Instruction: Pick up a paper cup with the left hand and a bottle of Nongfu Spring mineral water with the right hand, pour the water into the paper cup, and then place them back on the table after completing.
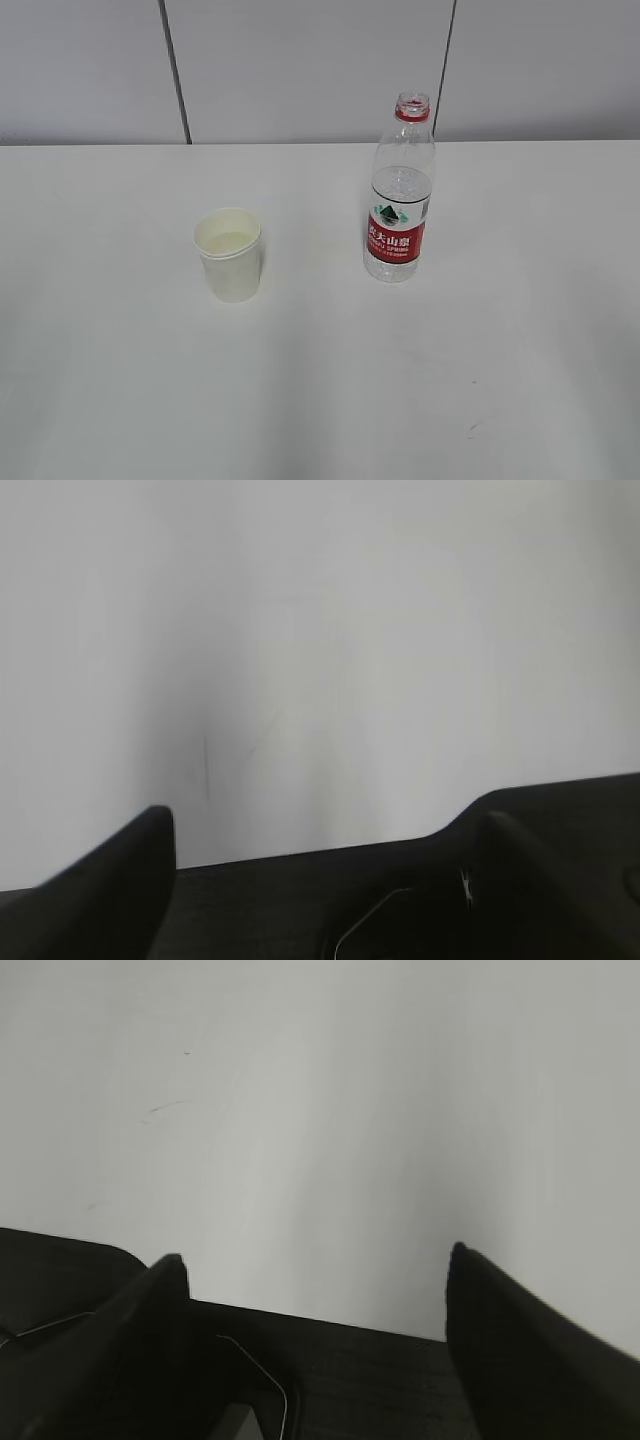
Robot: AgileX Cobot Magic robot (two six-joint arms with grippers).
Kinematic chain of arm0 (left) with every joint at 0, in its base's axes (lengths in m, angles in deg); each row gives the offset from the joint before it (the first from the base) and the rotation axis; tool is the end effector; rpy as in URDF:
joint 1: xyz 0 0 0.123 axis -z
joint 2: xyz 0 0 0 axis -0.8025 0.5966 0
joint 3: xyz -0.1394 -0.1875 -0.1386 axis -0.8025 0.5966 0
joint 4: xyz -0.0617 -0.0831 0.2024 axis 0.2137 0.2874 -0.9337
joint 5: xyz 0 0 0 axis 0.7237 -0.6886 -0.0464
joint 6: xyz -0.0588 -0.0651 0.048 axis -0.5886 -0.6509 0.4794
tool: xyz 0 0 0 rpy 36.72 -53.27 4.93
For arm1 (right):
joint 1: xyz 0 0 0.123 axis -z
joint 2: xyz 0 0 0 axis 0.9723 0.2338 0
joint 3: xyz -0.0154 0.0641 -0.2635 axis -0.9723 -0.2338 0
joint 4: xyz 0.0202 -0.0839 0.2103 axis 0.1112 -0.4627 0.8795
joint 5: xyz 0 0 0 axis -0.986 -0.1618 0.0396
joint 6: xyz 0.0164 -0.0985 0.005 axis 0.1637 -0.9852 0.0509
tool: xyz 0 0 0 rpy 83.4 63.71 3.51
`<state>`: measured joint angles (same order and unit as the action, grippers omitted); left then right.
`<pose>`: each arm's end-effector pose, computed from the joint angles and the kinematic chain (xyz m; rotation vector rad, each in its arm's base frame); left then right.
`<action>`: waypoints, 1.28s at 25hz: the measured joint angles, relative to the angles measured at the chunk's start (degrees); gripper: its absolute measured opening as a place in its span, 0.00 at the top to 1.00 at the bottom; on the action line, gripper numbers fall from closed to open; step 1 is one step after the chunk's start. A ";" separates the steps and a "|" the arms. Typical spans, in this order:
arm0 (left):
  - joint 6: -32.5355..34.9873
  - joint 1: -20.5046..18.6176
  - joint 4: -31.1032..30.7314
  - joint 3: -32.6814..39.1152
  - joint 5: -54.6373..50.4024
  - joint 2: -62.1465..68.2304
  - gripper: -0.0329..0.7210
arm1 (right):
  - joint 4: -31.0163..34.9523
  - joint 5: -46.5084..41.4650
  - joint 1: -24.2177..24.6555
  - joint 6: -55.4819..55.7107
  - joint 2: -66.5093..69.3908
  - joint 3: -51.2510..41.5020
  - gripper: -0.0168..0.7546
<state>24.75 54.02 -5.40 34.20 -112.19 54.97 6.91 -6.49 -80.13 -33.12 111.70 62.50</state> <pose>0.0176 -0.0037 0.2647 0.0948 2.4387 -0.0221 0.0551 0.0070 0.2741 -0.1764 2.4864 0.0409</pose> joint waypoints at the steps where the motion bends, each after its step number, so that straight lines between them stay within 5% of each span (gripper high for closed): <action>1: 0.00 0.00 0.06 0.14 0.06 -1.35 0.22 | -0.11 0.00 0.00 0.04 -1.39 -0.69 0.22; 19: -0.11 0.00 0.40 2.88 7.70 -16.32 0.23 | -0.77 -0.39 0.00 0.31 -27.20 -6.76 0.22; 32: -0.11 0.00 0.55 3.08 8.13 -16.42 0.29 | -1.13 -0.62 0.00 0.53 -28.52 -6.76 0.22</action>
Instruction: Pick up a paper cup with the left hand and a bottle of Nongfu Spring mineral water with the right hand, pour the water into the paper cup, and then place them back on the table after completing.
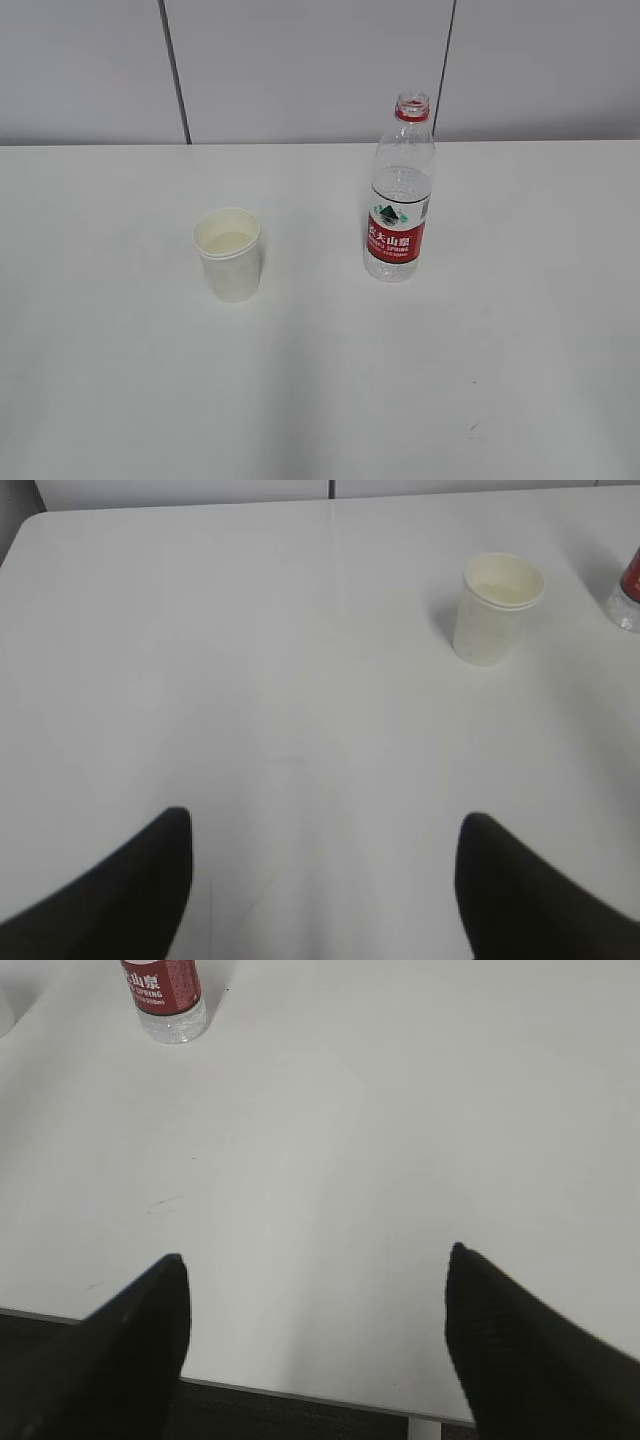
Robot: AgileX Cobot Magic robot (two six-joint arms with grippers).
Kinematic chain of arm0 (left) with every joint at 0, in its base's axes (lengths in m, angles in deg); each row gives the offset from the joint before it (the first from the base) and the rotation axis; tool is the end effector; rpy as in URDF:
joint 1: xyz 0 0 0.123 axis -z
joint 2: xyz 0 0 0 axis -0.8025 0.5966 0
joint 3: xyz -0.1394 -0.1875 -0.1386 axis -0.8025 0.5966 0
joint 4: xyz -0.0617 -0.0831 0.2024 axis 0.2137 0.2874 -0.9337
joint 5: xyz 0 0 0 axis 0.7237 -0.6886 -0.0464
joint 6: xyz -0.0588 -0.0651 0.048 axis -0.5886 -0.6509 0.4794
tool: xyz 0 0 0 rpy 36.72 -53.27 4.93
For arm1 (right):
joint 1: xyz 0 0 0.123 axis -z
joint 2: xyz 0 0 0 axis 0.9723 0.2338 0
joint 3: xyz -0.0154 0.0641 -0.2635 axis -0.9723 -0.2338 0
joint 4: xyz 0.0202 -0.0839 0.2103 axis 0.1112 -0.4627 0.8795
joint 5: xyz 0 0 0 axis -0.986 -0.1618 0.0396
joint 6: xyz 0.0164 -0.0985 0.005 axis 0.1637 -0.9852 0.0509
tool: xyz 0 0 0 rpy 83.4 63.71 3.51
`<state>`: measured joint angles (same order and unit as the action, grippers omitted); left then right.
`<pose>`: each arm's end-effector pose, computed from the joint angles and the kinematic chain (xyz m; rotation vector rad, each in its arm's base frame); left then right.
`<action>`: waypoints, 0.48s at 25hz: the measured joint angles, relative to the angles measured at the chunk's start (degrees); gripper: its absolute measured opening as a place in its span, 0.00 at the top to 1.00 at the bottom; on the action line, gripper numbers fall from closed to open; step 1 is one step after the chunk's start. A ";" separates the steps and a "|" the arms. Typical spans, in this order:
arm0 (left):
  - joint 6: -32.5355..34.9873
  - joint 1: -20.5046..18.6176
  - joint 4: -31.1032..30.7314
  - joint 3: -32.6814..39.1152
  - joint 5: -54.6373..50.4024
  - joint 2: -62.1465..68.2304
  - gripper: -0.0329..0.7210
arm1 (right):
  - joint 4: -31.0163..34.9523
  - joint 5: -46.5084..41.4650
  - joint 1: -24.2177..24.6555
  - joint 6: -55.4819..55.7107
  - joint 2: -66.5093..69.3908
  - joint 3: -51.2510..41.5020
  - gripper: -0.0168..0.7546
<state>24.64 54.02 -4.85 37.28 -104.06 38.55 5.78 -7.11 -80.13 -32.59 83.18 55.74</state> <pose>-0.0104 -0.0040 0.2625 0.0812 2.0642 -0.0221 -0.0111 0.0010 0.2514 -0.1468 2.1191 0.0158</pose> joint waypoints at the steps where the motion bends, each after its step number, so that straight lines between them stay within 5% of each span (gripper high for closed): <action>1: 0.00 0.00 0.00 0.00 0.00 0.00 0.29 | 0.00 0.00 0.00 0.00 0.00 0.00 0.22; 12: 0.00 0.00 0.00 0.00 0.06 0.00 0.29 | 0.00 0.00 0.00 0.00 0.00 0.00 0.22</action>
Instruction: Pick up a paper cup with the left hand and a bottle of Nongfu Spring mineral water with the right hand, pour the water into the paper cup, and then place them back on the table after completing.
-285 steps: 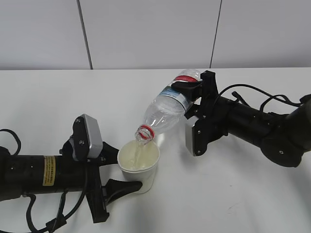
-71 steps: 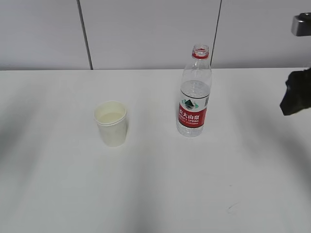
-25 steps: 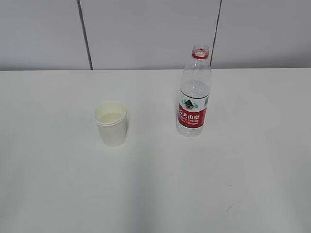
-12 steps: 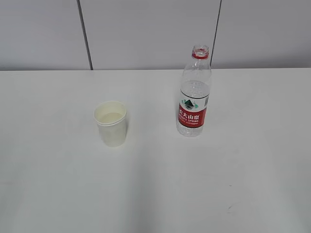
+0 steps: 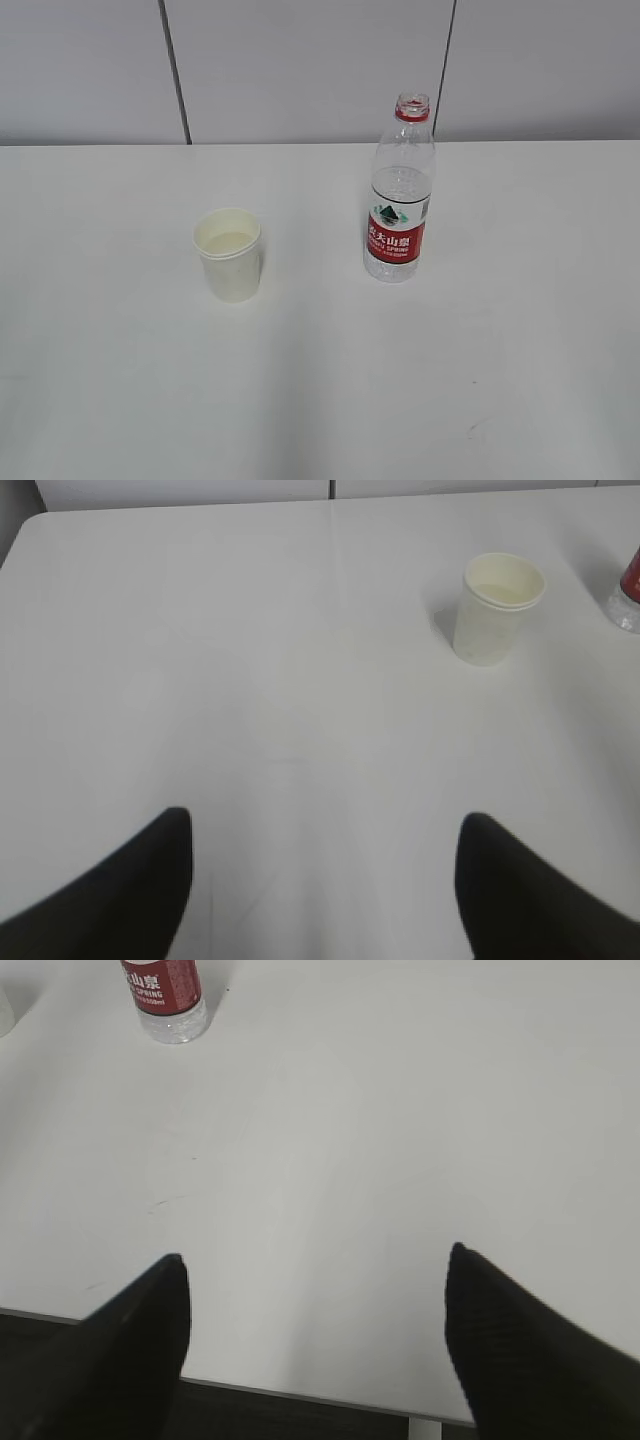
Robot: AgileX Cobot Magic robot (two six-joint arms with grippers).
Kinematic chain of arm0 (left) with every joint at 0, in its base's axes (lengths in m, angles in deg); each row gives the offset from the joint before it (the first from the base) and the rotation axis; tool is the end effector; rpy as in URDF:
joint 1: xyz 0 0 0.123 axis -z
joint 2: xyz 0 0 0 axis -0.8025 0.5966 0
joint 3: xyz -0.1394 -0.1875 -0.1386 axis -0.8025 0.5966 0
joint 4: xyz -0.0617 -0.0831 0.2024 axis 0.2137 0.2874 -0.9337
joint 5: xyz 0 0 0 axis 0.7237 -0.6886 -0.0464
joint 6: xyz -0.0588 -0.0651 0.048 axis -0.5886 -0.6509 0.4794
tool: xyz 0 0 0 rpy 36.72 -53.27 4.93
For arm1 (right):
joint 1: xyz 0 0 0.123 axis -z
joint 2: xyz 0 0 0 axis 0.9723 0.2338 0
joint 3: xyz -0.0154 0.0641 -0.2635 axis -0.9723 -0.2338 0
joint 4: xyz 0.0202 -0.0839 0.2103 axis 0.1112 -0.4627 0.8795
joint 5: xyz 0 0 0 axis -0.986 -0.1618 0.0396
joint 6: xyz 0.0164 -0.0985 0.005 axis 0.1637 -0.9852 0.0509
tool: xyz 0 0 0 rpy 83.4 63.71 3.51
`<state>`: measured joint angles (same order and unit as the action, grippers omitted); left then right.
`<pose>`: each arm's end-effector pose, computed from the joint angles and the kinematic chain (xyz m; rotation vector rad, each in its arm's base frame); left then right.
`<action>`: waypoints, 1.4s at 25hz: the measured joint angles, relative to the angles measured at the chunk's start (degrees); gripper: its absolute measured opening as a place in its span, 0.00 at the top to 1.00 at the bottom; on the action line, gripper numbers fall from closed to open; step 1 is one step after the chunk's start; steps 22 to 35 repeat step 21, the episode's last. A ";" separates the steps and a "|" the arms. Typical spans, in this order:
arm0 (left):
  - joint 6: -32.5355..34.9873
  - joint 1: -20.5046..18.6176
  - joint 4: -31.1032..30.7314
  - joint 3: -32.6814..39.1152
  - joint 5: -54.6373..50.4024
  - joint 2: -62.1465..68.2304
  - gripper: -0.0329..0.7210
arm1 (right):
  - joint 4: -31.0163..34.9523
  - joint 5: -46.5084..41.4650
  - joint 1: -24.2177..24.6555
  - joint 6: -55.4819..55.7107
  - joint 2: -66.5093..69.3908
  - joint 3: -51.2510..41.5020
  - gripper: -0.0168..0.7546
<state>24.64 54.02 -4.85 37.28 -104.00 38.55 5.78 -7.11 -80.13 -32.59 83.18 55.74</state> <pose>-0.0103 -0.0040 0.2626 0.0811 2.0632 -0.0221 -0.0111 0.0010 0.2514 -0.1468 2.1191 0.0158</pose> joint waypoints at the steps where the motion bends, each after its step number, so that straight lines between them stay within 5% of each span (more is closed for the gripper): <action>1: 0.00 0.00 0.00 0.00 0.00 0.00 0.29 | 0.00 0.00 0.00 0.00 0.00 0.00 0.22; 35: 0.00 0.00 0.00 0.00 0.00 0.00 0.29 | 0.00 0.00 0.00 0.12 0.00 0.00 0.22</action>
